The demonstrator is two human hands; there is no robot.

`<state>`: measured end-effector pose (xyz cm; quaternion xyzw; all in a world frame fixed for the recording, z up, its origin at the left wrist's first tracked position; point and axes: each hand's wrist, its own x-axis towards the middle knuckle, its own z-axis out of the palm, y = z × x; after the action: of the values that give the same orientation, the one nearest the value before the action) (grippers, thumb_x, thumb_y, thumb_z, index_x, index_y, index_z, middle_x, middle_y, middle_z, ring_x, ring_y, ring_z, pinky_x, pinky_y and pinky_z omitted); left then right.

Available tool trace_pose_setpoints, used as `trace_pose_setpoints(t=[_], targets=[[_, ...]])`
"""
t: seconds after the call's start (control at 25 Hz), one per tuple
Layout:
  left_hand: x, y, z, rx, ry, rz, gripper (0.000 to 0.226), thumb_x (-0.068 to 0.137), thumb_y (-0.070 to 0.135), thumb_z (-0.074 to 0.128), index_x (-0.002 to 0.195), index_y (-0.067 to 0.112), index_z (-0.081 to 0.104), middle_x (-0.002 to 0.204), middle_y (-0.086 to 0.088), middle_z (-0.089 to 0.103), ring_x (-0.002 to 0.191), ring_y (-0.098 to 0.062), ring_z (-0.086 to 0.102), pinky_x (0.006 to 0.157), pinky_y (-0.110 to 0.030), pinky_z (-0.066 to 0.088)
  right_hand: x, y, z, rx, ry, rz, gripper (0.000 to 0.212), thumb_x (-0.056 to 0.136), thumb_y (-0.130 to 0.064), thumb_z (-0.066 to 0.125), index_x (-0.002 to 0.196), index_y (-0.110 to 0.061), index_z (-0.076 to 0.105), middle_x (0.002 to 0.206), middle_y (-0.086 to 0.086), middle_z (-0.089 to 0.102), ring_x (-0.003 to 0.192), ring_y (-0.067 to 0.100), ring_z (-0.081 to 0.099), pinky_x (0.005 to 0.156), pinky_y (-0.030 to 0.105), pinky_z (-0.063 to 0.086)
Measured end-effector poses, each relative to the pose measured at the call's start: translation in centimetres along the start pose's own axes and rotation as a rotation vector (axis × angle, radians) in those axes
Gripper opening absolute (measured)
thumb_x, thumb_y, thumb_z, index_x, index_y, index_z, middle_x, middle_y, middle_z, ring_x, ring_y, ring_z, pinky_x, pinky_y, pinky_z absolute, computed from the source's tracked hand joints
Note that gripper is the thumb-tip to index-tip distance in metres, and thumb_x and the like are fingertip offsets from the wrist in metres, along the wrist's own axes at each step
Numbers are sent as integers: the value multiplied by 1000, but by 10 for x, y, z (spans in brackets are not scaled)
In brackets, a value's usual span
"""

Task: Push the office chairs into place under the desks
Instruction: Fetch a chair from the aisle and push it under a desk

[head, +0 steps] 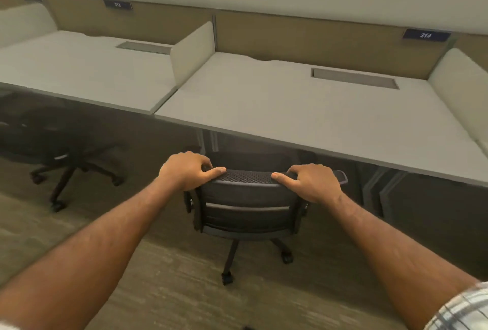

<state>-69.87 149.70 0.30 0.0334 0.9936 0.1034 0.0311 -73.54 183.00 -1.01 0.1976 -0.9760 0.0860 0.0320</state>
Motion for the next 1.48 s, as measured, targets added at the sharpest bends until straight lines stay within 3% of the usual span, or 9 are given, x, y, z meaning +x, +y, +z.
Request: trace_pose_setpoints(t=[0.24, 0.48, 0.68, 0.92, 1.12, 1.24, 1.36, 1.48], targets=[[63, -56, -8, 57, 57, -24, 82, 75, 92, 16, 104, 41, 74, 80, 21, 64, 76, -8, 58, 64, -31, 42, 66, -25, 11, -8, 5, 24, 93, 67, -103, 3, 66, -27, 57, 61, -9, 59, 58, 8, 53, 53, 31, 33], [119, -112, -23, 41, 42, 25, 78, 75, 92, 19, 102, 44, 73, 81, 19, 70, 74, -3, 57, 67, -32, 42, 111, -55, 17, -2, -5, 94, 83, 77, -97, 17, 64, -24, 54, 62, -7, 59, 60, 13, 56, 58, 34, 43], [138, -143, -27, 43, 72, 85, 80, 75, 93, 17, 105, 44, 73, 85, 20, 68, 77, -7, 56, 69, -33, 42, 128, -82, 25, -31, -5, 147, 86, 75, -98, 12, 68, -24, 56, 64, -7, 61, 62, 13, 58, 63, 35, 50], [152, -156, -27, -33, 97, 124, 74, 74, 89, 23, 98, 41, 75, 79, 22, 61, 78, -9, 55, 67, -33, 42, 136, -92, 27, -6, -32, 261, 86, 75, -99, 17, 75, -26, 63, 69, -8, 64, 66, 10, 59, 61, 32, 47], [148, -166, -19, -50, 173, 210, 67, 81, 83, 29, 99, 38, 75, 94, 13, 74, 80, -12, 58, 68, -33, 47, 128, -104, 22, 30, -82, 283, 77, 88, -88, 27, 97, -25, 72, 88, -6, 72, 81, 13, 64, 78, 39, 57], [148, -165, -21, -52, 192, 250, 50, 95, 68, 42, 112, 33, 73, 111, 10, 74, 96, -17, 66, 73, -33, 50, 119, -112, 24, 60, 17, 275, 65, 97, -74, 33, 110, -25, 74, 103, -3, 75, 96, 18, 67, 90, 43, 55], [139, -163, -21, -67, 241, 275, 48, 101, 59, 39, 119, 28, 70, 117, 6, 73, 104, -19, 66, 76, -35, 50, 106, -122, 30, 83, 135, 299, 62, 102, -66, 35, 134, -22, 65, 135, 1, 68, 126, 23, 59, 111, 46, 42], [117, -162, -18, -74, 313, 326, 68, 97, 66, 22, 116, 23, 71, 111, 2, 75, 99, -19, 67, 79, -33, 49, 92, -130, 35, 39, 84, 301, 66, 104, -64, 34, 153, -22, 46, 162, 4, 41, 150, 24, 31, 125, 49, 17]])
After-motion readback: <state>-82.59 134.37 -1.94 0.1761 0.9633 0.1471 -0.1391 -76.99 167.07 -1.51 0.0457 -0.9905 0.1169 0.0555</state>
